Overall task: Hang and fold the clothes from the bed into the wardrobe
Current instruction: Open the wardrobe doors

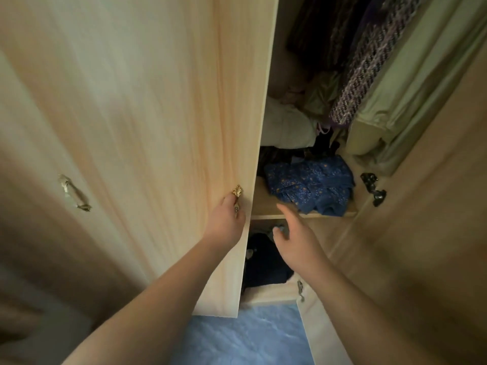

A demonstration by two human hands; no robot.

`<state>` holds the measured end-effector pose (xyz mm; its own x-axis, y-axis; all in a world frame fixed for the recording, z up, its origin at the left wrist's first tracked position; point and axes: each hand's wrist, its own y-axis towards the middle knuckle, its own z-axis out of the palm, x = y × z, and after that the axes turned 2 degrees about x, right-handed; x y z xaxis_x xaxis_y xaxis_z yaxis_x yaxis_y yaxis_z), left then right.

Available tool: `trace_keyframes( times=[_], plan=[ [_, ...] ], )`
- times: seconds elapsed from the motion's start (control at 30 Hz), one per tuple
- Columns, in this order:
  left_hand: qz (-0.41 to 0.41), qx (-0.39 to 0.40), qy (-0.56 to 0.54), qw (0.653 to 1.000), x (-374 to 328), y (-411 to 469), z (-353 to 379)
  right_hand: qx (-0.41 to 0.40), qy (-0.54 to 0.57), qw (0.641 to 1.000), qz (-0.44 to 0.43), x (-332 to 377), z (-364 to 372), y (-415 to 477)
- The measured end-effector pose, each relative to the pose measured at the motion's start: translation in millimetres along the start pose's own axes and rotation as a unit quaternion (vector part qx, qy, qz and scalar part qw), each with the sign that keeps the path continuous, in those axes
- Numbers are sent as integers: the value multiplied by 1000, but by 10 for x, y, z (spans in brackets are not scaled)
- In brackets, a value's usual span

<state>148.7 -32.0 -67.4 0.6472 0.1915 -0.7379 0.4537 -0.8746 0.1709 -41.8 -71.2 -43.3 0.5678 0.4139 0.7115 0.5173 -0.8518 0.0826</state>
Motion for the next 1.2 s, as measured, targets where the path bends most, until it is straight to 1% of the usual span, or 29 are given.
trace_keyframes(
  times=[0.03, 0.07, 0.1, 0.17, 0.27, 0.37, 0.43, 0.53, 0.67, 0.73, 0.83, 0.9, 0.93, 1.0, 1.07, 1.13, 1.2],
  plan=[
    [3, -2, -4, 1000, 2, -185, -25, 14, 77, 997, 12, 112, 11, -65],
    [4, -8, -7, 1000, 11, -398, -48, 22, 122, 992, 8, 236, 18, -144],
    [1, -18, -9, 1000, 25, -630, -79, 26, 140, 990, -7, 363, 27, -241],
    [-14, -44, -7, 999, 65, -1105, -173, 49, 150, 986, -46, 618, 71, -500],
    [-43, -75, 5, 996, 131, -1712, -423, 119, 162, 975, -92, 967, 208, -994],
    [-88, -95, 11, 991, 197, -2217, -750, 162, 170, 963, -131, 1299, 402, -1491],
    [-119, -106, 6, 987, 249, -2521, -986, 174, 163, 960, -146, 1493, 570, -1773],
    [-147, -109, -5, 983, 370, -2875, -1399, 185, 117, 963, -159, 1813, 876, -2093],
    [-182, -91, -30, 979, 660, -3199, -1911, 195, 85, 961, -177, 2324, 1316, -2365],
    [-187, -78, -47, 978, 783, -3299, -2165, 196, 57, 962, -182, 2563, 1534, -2458],
    [-178, -50, -38, 982, 909, -3398, -2493, 198, 28, 964, -177, 2873, 1809, -2580],
    [-185, -54, -47, 980, 965, -3493, -2607, 199, 19, 965, -169, 3023, 1938, -2635],
    [-185, -61, -29, 980, 995, -3559, -2632, 198, 13, 965, -171, 3069, 1974, -2655],
    [-182, -54, 70, 979, 1054, -3731, -2624, 195, 2, 961, -194, 3080, 1983, -2692],
    [-192, -16, 154, 969, 1134, -3951, -2501, 192, -19, 957, -218, 2969, 1916, -2741],
    [-205, 28, 201, 957, 1150, -4187, -2310, 182, -55, 956, -222, 2715, 1813, -2806],
    [-178, 61, 237, 953, 1110, -4350, -2089, 162, -107, 959, -209, 2370, 1676, -2884]
  ],
)
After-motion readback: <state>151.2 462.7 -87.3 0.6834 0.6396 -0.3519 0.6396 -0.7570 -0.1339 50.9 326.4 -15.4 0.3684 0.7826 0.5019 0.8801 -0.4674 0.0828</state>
